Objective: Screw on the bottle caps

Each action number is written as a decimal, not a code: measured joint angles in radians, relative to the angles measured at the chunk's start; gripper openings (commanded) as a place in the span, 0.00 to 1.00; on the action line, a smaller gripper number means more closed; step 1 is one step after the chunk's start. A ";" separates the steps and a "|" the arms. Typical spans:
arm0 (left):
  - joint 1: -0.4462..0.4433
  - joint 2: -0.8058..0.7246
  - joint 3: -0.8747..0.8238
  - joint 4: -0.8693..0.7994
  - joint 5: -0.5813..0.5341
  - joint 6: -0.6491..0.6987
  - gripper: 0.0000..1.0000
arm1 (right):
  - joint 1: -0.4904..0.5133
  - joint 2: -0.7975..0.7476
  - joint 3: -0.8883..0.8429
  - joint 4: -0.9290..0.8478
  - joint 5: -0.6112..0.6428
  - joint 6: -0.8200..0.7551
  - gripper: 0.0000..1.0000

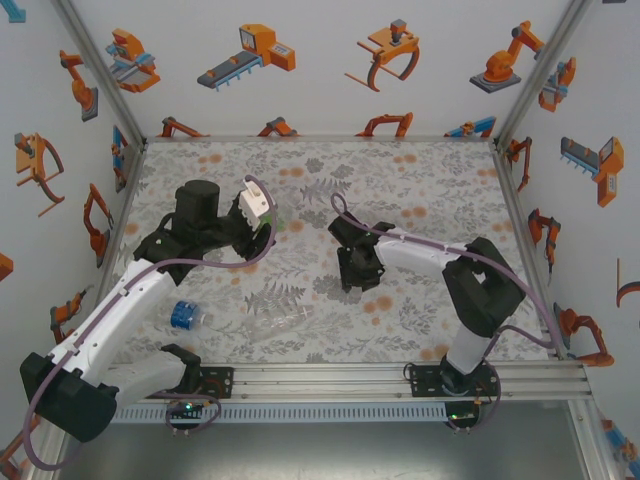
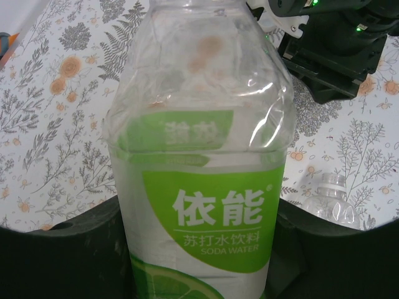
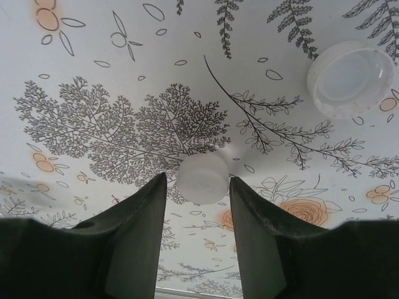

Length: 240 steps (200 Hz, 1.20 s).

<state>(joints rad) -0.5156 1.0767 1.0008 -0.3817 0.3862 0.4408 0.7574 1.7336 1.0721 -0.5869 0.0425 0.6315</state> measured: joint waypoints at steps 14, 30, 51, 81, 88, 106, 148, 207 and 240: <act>0.000 0.000 0.000 0.000 0.000 0.000 0.00 | 0.000 0.000 -0.008 0.000 0.000 0.000 0.41; 0.000 0.000 0.000 0.000 0.000 0.000 0.00 | 0.000 0.000 -0.013 0.000 0.000 0.000 0.40; 0.000 0.000 0.000 0.000 0.003 -0.002 0.00 | 0.001 0.000 -0.013 0.001 0.000 0.000 0.39; 0.000 0.000 0.000 0.000 0.004 -0.003 0.00 | 0.001 0.000 -0.016 0.010 0.000 0.000 0.41; 0.000 0.000 0.000 0.000 0.004 -0.003 0.00 | 0.001 0.000 -0.017 0.012 0.000 0.000 0.42; 0.000 0.000 0.000 0.000 0.006 -0.003 0.00 | 0.001 0.000 -0.017 0.020 0.001 0.000 0.42; 0.000 0.000 0.000 0.000 0.007 -0.003 0.00 | 0.001 -0.002 -0.023 0.027 0.002 0.000 0.42; 0.000 0.000 0.000 0.000 0.007 -0.004 0.00 | 0.001 -0.016 -0.025 0.026 0.004 0.000 0.41; 0.000 0.000 0.000 0.000 0.008 -0.007 0.00 | 0.003 -0.029 -0.025 0.026 0.006 0.000 0.41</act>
<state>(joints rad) -0.5156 1.0767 1.0004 -0.3817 0.3943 0.4339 0.7601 1.7050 1.0470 -0.5613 0.0483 0.6319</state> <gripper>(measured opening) 0.544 0.413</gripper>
